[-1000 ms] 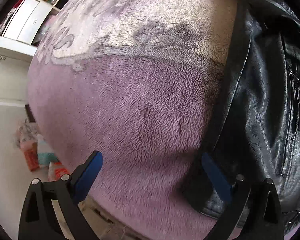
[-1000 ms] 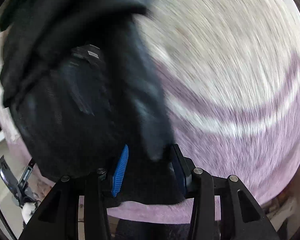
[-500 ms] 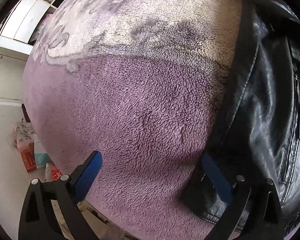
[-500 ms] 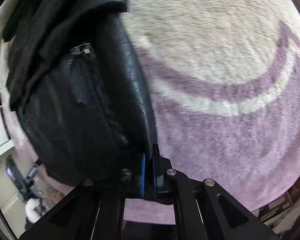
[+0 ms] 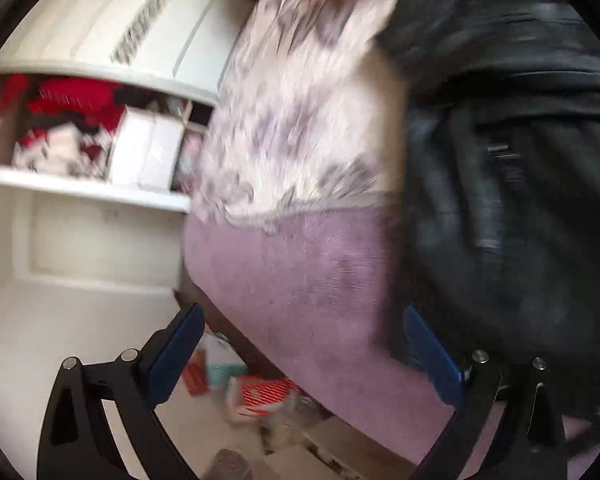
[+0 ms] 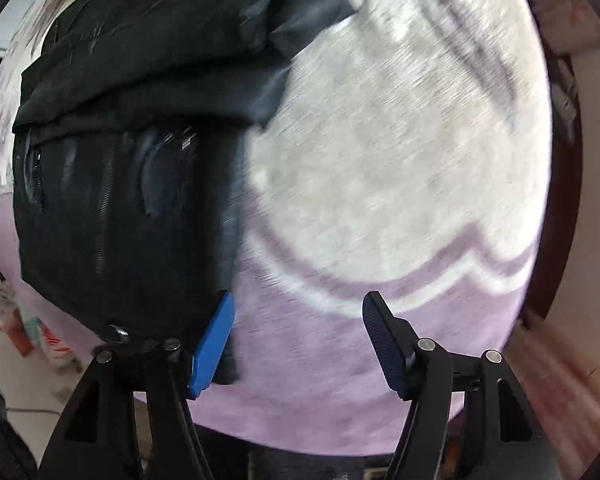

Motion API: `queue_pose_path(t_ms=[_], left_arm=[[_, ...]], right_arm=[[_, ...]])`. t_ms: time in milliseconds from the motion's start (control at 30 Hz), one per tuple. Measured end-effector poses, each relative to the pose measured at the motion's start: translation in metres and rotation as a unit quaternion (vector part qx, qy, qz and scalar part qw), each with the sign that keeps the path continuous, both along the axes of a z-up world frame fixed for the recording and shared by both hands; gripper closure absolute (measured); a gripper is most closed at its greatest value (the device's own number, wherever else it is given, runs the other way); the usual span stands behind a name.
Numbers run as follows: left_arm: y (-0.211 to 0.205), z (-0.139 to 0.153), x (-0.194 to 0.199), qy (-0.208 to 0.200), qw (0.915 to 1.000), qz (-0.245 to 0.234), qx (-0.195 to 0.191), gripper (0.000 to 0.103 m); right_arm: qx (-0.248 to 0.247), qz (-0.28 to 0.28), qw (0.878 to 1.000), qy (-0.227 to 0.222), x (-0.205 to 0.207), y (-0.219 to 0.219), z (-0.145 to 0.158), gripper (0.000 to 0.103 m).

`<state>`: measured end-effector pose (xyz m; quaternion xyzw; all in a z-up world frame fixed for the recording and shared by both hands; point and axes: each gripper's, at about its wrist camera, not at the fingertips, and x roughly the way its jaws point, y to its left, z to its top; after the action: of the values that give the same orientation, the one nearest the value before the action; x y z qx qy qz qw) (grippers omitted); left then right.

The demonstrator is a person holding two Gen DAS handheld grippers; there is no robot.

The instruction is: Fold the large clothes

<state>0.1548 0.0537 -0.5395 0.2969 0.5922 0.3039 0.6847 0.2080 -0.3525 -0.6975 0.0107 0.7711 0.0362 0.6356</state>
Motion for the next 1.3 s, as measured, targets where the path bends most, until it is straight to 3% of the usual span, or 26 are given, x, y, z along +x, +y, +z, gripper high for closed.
queue_pose_path(t_ms=[67,233,333,467,633,700,767,800,833,867,900,933,1033,1167,1233,1300], left_arm=[[-0.051,-0.001,-0.008,0.008,0.9997,-0.024,0.0,0.0],[-0.191,-0.029,-0.031,0.057,0.9941,-0.072,-0.058,0.0],[-0.254,-0.052,-0.039,0.073,0.9887,-0.113,-0.065,0.0],[-0.299,-0.082,-0.044,0.098,0.9829,-0.138,-0.073,0.0],[-0.293,-0.123,-0.032,0.121,0.9849,-0.103,-0.068,0.0],[-0.281,-0.123,-0.022,0.114,0.9871,-0.08,-0.079,0.0],[-0.272,-0.111,-0.014,0.083,0.9924,-0.074,-0.053,0.003],[-0.272,-0.105,-0.013,0.069,0.9939,-0.079,-0.037,0.013],[-0.269,-0.099,-0.01,0.058,0.9947,-0.075,-0.038,0.036],[-0.264,-0.095,-0.008,0.054,0.9952,-0.068,-0.047,0.049],[-0.256,-0.09,-0.006,0.045,0.9958,-0.059,-0.054,0.077],[-0.25,-0.085,-0.004,0.033,0.9962,-0.057,-0.056,0.091],[-0.235,-0.069,0.003,0.001,0.997,-0.053,-0.057,0.092],[-0.214,-0.059,0.01,-0.015,0.9976,-0.057,-0.037,0.092],[-0.208,-0.058,0.01,-0.018,0.9976,-0.057,-0.034,0.092],[-0.216,-0.061,0.011,-0.017,0.9975,-0.063,-0.026,0.092]], right_arm=[[-0.001,0.004,1.0,-0.002,0.001,-0.027,0.004,0.035],[-0.004,-0.024,1.0,0.005,0.004,-0.097,0.011,0.035],[-0.012,-0.043,0.999,0.003,0.012,-0.146,0.018,0.035],[-0.027,-0.074,0.997,0.009,0.035,-0.177,0.01,0.035],[-0.032,-0.103,0.994,0.012,0.063,-0.206,-0.001,0.035],[-0.029,-0.106,0.994,0.01,0.068,-0.201,-0.004,0.035],[-0.021,-0.104,0.994,0.01,0.077,-0.202,-0.006,0.035],[-0.019,-0.101,0.995,0.009,0.087,-0.197,-0.007,0.035],[-0.016,-0.097,0.995,0.008,0.094,-0.192,-0.008,0.035],[-0.01,-0.092,0.996,0.008,0.1,-0.188,-0.011,0.035],[0.002,-0.09,0.996,0.006,0.105,-0.183,-0.012,0.035],[0.013,-0.09,0.996,0.004,0.109,-0.172,-0.014,0.035],[0.103,-0.095,0.99,-0.019,0.131,-0.155,-0.014,0.035],[0.231,-0.104,0.967,-0.039,0.157,-0.131,-0.017,0.033],[0.305,-0.13,0.943,-0.026,0.168,-0.121,-0.03,0.023],[0.363,-0.158,0.918,-0.002,0.174,-0.111,-0.056,0.021]])
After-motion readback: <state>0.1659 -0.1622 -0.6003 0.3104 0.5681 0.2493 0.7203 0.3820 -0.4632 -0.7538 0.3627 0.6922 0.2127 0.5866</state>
